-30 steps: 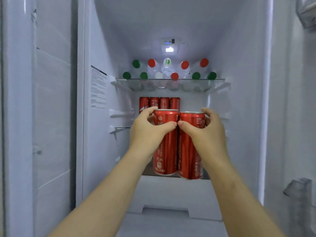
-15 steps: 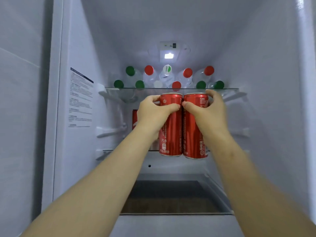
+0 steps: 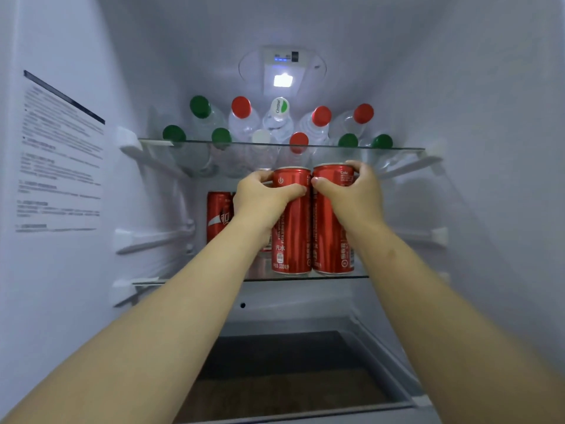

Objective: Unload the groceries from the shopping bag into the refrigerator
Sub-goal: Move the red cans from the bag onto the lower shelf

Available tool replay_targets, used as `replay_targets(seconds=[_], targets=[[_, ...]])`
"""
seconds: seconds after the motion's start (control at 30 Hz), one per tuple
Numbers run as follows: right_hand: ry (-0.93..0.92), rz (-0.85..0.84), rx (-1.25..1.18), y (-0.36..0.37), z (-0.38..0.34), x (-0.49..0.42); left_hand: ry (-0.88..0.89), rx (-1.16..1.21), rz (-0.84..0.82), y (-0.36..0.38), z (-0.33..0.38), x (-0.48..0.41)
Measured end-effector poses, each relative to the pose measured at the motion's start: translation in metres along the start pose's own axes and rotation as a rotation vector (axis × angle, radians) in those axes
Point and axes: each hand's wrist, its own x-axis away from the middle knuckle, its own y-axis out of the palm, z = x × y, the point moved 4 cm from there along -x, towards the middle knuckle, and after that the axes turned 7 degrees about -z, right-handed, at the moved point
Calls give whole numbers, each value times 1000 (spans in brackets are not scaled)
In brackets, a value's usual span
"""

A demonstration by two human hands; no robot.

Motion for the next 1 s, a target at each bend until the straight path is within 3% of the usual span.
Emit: replay_targets(seconds=[0.33,0.47,0.67,1.0], targets=[[27,-63,-20,-3,25,-10,1,30,-15,11,-13,-8],[73,-153,-36,-4,26,-8,11,-24,-105,10,-16,0],[186,-377,187,-17,36,4,8,-356,-159,0,-16,13],[235,-365,301,-17,47,1,-31,-554,-194,6,-21,1]])
